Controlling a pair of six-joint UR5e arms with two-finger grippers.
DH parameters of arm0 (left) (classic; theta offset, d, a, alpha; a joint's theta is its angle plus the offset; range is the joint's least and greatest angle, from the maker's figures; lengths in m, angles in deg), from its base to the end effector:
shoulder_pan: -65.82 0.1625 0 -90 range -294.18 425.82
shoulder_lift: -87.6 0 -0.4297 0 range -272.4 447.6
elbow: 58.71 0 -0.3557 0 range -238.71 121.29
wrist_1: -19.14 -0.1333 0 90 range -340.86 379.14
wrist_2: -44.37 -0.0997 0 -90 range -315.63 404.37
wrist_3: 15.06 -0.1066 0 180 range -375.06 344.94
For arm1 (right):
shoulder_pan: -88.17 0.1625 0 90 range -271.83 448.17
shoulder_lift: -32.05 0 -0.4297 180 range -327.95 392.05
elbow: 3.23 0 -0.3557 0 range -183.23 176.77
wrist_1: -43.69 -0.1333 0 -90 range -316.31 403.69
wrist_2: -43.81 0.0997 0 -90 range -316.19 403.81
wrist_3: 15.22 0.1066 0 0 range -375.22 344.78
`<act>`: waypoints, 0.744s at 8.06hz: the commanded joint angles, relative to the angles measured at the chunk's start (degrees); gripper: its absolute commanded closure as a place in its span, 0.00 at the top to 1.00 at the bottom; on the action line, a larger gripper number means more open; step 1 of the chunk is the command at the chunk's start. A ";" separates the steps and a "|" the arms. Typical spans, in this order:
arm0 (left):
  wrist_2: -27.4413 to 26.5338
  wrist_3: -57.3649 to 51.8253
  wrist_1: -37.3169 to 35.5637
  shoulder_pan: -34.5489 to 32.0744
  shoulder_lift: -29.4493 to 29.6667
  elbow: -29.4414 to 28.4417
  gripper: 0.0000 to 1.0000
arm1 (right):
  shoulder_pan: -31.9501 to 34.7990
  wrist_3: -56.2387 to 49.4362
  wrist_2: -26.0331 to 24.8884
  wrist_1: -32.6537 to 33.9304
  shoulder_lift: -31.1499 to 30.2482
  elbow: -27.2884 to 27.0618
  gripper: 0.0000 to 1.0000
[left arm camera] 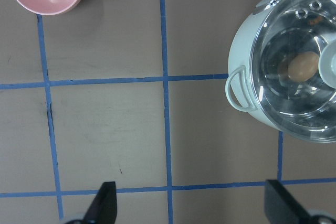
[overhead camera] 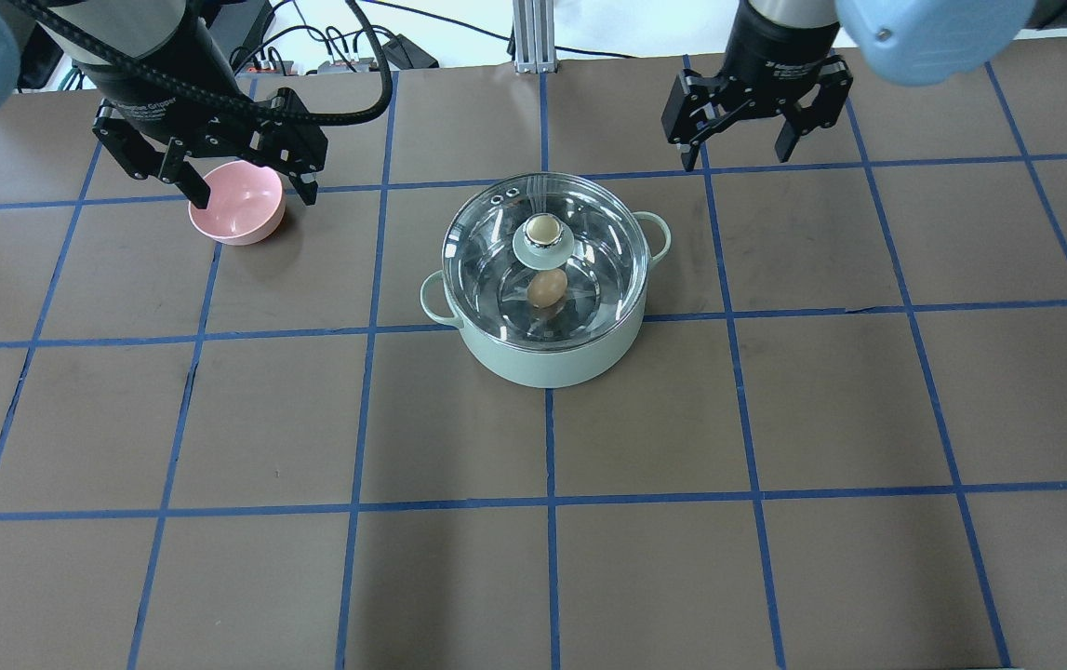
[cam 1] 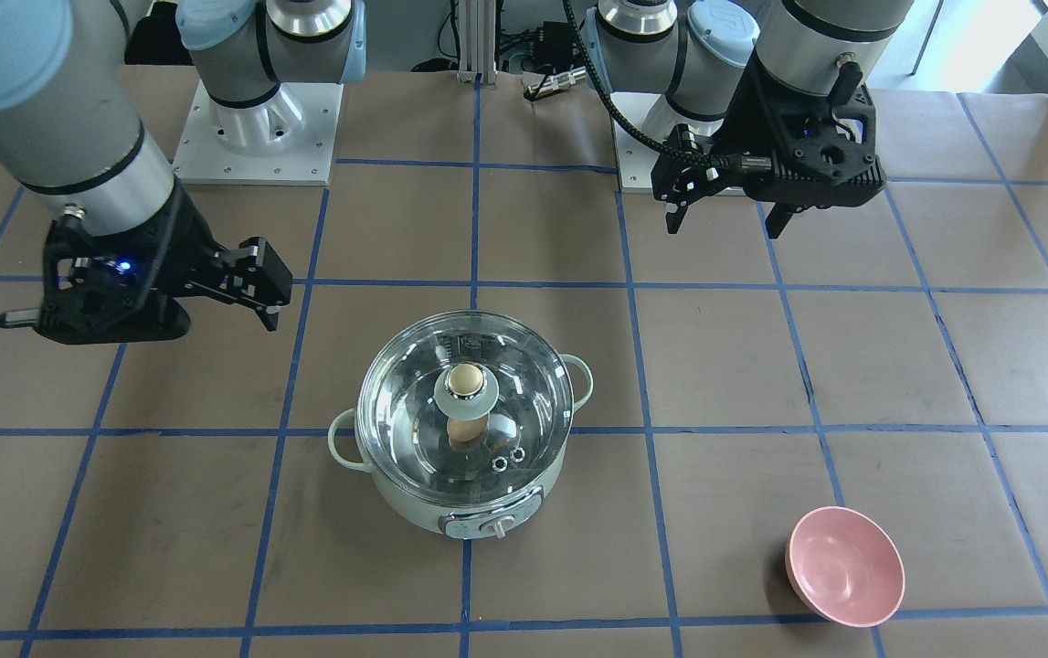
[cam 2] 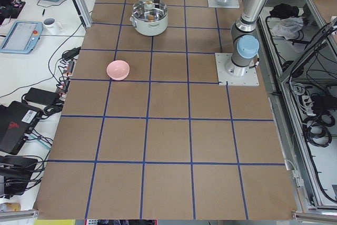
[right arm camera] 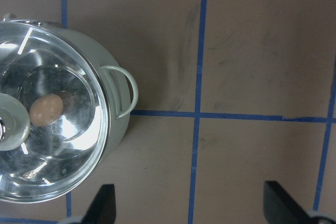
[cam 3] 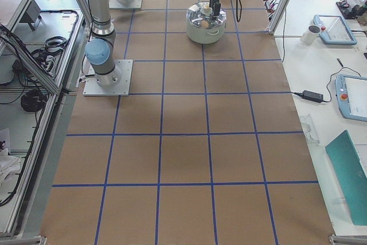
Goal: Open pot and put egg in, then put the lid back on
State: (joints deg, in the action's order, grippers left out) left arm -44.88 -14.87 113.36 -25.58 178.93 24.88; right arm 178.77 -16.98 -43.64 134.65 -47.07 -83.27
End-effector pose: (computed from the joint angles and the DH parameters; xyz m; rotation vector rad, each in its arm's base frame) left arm -0.1460 -0.4621 0.5185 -0.0332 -3.1280 0.0232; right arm 0.1437 -0.5351 0.4723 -0.0638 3.0964 -0.0018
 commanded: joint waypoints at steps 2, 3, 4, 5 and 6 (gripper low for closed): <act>-0.14 -0.02 0.00 0.00 0.00 0.00 1.00 | -2.89 -0.09 -0.09 -2.19 -2.88 -1.25 1.00; -0.14 -0.02 0.00 0.00 0.00 0.00 1.00 | -2.80 -0.09 -0.09 -2.02 -2.88 -1.52 1.00; -0.14 -0.02 0.00 0.00 0.00 0.00 1.00 | -2.80 -0.09 0.00 -1.85 -2.88 -1.52 1.00; -0.14 -0.02 0.00 0.00 0.00 0.00 1.00 | -2.80 -0.09 -0.09 -1.84 -2.88 -1.52 1.00; -0.14 -0.02 0.00 0.00 0.00 0.00 1.00 | -2.80 -0.09 -0.09 -1.93 -2.88 -1.52 1.00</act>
State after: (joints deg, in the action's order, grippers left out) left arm -45.02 -14.89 113.36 -25.58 178.92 24.88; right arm 175.98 -17.06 -43.70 132.78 -49.92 -84.74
